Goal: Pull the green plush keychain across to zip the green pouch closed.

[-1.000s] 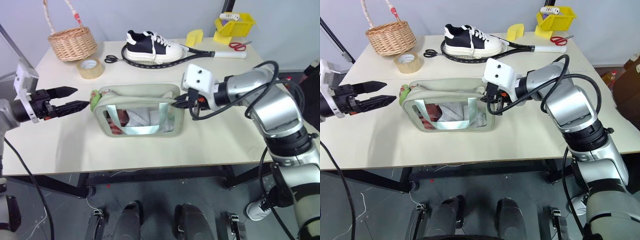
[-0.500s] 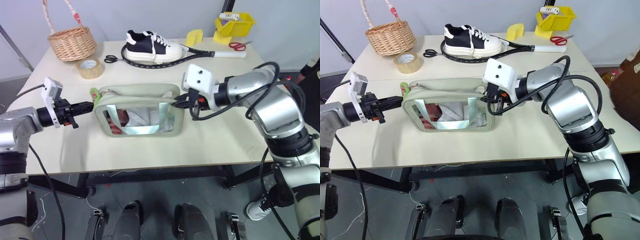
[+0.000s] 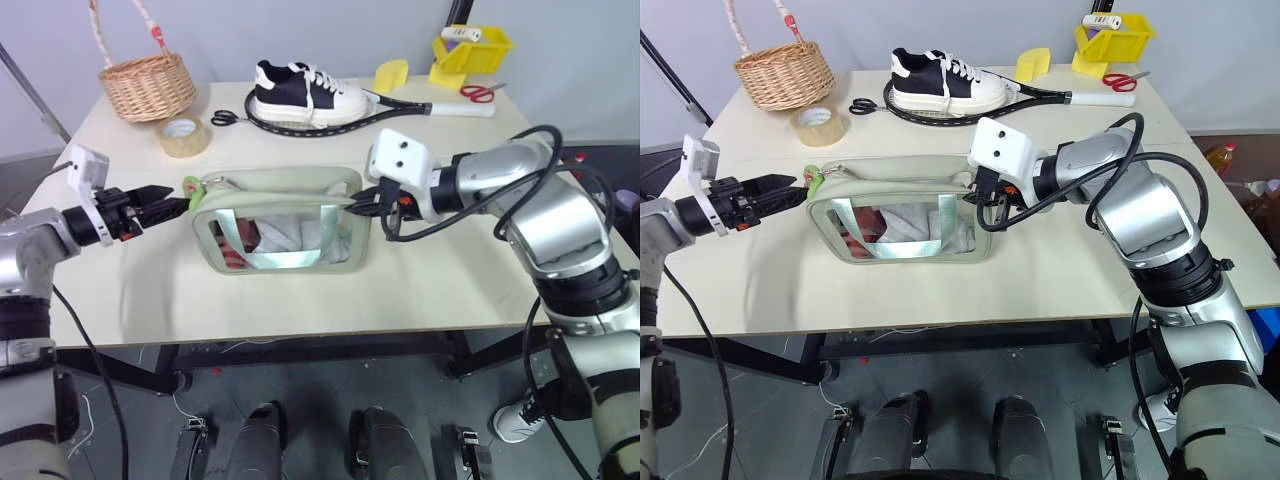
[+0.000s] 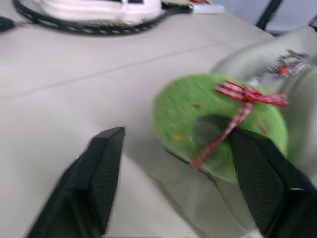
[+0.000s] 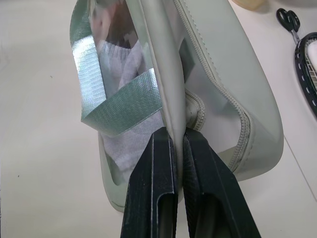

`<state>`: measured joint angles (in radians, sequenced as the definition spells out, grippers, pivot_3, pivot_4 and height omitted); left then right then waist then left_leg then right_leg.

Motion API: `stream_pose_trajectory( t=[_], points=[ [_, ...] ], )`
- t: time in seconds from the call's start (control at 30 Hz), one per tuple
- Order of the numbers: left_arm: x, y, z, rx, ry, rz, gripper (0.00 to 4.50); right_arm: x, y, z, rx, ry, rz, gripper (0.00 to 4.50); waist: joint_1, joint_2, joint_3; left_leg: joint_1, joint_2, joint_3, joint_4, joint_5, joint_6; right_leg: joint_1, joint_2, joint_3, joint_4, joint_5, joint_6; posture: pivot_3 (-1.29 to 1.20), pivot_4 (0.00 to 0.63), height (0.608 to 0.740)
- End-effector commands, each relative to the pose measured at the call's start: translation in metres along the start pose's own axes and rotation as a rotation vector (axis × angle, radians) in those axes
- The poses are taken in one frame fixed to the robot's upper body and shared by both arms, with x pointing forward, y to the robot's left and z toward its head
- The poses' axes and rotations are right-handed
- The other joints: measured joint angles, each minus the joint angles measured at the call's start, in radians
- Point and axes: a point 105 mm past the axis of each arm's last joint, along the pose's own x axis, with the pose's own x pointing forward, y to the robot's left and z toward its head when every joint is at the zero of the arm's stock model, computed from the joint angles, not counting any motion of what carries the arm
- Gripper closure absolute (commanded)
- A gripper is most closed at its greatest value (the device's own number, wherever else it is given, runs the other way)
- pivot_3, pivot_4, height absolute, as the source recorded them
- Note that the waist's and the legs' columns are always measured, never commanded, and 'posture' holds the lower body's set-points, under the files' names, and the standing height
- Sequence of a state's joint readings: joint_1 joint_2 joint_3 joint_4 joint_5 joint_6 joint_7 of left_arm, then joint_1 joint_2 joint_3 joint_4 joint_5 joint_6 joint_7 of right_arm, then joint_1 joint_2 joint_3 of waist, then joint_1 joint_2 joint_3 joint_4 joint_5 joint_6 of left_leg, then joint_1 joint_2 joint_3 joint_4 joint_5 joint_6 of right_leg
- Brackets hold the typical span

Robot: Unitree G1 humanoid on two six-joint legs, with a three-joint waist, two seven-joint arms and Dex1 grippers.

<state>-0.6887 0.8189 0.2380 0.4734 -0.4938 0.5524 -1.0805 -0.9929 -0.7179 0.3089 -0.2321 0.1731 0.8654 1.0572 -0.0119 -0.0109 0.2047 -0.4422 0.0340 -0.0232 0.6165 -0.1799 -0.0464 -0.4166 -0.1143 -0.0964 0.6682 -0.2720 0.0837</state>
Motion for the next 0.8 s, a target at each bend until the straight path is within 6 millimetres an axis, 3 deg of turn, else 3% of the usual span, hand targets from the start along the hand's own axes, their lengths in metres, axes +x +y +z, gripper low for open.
stream_pose_trajectory(
  t=[0.03,0.13,0.2,0.4,0.63,0.73,0.8],
  points=[
    [0.009,0.005,0.009,0.06,-0.024,0.039,1.16,-0.007,-0.002,0.013,-0.045,-0.047,-0.024,4.5,-0.001,0.0,0.0,0.0,0.0,0.0,0.0,0.0,0.0,0.0,0.0,0.0,0.0,0.0,0.0,0.0,0.15,0.74],
    [0.017,0.005,0.01,0.052,-0.032,0.028,1.16,-0.007,-0.001,0.013,-0.045,-0.05,-0.022,4.5,-0.003,0.0,0.0,0.0,0.0,0.0,0.0,0.0,0.0,0.0,0.0,0.0,0.0,0.0,0.0,0.0,0.15,0.74],
    [0.02,0.004,0.012,0.051,-0.042,0.014,1.67,-0.008,-0.001,0.014,-0.044,-0.052,-0.025,4.5,-0.002,0.0,0.0,0.0,0.0,0.0,0.0,0.0,0.0,0.0,0.0,0.0,0.0,0.0,0.0,0.0,0.15,0.74],
    [0.011,0.003,0.023,0.068,-0.06,-0.02,4.41,-0.01,-0.002,0.012,-0.033,-0.048,-0.037,4.5,-0.002,0.0,0.0,0.0,0.0,0.0,0.0,0.0,0.0,0.0,0.0,0.0,0.0,0.0,0.0,0.0,0.15,0.74],
    [-0.011,-0.004,0.047,0.104,-0.054,-0.061,4.47,-0.009,-0.001,0.009,-0.027,-0.045,-0.037,4.5,-0.004,0.0,0.0,0.0,0.0,0.0,0.0,0.0,0.0,0.0,0.0,0.0,0.0,0.0,0.0,0.0,0.15,0.74],
    [-0.01,-0.026,0.061,0.112,-0.062,-0.171,4.47,-0.008,0.0,0.009,-0.025,-0.045,-0.034,4.5,-0.001,0.0,0.0,0.0,0.0,0.0,0.0,0.0,0.0,0.0,0.0,0.0,0.0,0.0,0.0,0.0,0.15,0.74],
    [0.003,-0.054,0.069,0.144,-0.056,-0.283,4.47,-0.008,0.0,0.009,-0.025,-0.047,-0.032,4.5,0.001,0.0,0.0,0.0,0.0,0.0,0.0,0.0,0.0,0.0,0.0,0.0,0.0,0.0,0.0,0.0,0.15,0.74]
  ],
)
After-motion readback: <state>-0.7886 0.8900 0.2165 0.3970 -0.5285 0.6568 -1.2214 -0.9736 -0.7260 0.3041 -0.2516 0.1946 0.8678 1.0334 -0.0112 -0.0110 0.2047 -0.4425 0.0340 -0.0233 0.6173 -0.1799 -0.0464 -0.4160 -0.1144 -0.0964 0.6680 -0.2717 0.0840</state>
